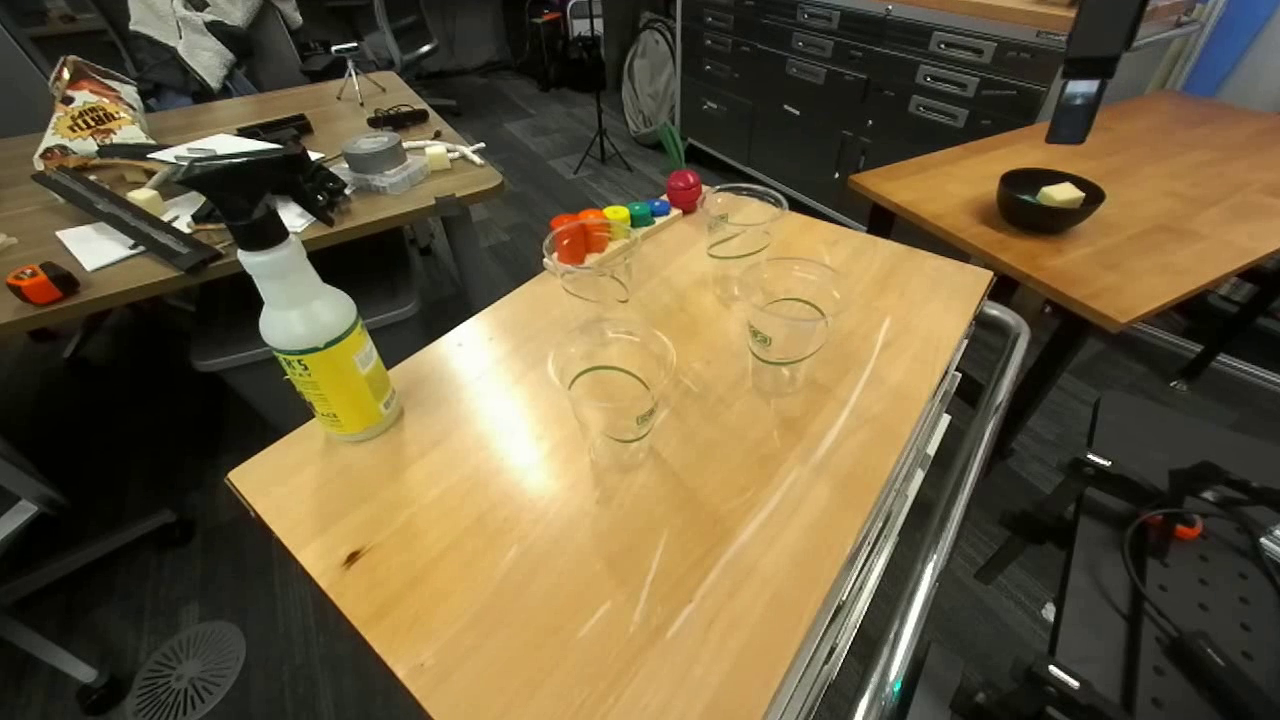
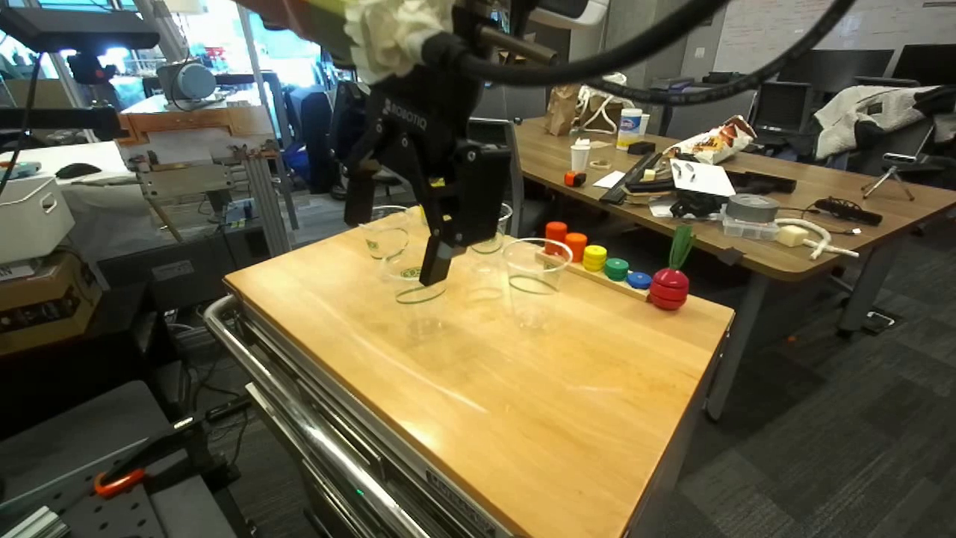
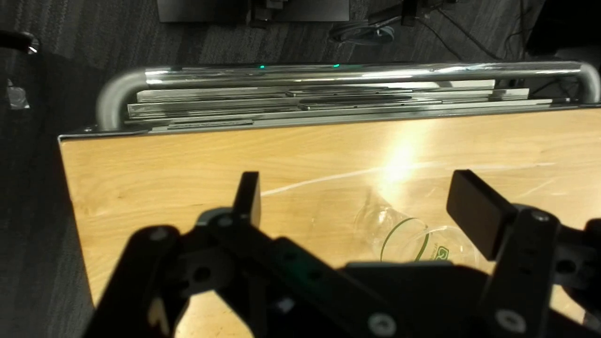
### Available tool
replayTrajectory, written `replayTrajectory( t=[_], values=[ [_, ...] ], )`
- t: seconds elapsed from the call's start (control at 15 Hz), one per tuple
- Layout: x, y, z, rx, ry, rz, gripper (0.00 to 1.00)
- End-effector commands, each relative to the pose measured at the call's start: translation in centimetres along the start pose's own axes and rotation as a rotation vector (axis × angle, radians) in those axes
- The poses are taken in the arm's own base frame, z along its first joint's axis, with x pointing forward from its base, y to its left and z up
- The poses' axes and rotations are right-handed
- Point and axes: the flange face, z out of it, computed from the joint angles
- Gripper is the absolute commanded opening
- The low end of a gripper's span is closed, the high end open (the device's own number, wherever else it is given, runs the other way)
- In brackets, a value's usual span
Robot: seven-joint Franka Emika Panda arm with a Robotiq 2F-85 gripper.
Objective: Stack the cups
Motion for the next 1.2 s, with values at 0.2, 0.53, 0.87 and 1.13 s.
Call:
replayTrajectory(
  t=[0.2,0.53,0.87,1.13],
  values=[
    [7.2,-3.3,2.7,-0.093,0.102,0.086,1.00],
    [11.2,-5.2,5.6,-0.072,0.084,0.124,1.00],
    [13.6,-6.4,7.6,-0.050,0.032,0.118,1.00],
    [14.6,-6.6,10.2,-0.082,-0.013,0.112,1.00]
  ],
)
